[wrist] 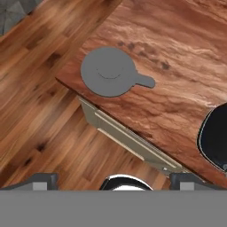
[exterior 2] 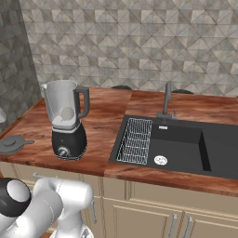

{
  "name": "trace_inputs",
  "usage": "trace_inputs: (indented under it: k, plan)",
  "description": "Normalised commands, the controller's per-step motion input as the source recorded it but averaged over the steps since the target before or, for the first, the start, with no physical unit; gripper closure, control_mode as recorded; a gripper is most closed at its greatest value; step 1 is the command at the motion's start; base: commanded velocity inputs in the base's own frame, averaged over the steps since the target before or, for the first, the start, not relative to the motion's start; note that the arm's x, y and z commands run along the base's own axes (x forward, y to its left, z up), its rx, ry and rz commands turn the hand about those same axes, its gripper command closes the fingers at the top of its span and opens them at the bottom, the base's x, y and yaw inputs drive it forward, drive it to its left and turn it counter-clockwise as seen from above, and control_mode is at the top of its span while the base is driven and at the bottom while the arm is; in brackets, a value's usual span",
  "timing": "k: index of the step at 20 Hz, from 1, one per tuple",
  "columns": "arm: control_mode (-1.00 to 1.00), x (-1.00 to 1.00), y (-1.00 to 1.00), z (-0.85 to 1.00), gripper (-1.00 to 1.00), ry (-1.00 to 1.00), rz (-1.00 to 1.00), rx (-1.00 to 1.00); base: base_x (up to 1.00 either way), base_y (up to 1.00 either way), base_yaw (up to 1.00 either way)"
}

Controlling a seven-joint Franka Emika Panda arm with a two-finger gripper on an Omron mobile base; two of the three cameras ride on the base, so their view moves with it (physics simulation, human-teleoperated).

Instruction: Open the blender lid, put the orange in the blender, close the lid, and start the blender.

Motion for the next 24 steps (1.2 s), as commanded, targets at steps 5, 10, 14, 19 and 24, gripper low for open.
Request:
trace_inputs:
  k: [5,10,14,19,24]
  plan:
    - [-1.0,0.21,0.14,-0.55,-1.0,0.0,0.01,0.0,0.0,0.0,0.0]
    - [-1.0,0.32,0.06,-0.42,-1.0,0.0,0.0,0.0,0.0,0.0,0.0]
    - [-1.0,0.33,0.16,-0.42,-1.0,0.0,0.0,0.0,0.0,0.0,0.0]
    - [-1.0,0.26,0.24,-0.35,-1.0,0.0,0.0,0.0,0.0,0.0,0.0]
    - [-1.0,0.31,0.21,-0.26,-1.0,0.02,0.0,0.0,0.0,0.0,0.0]
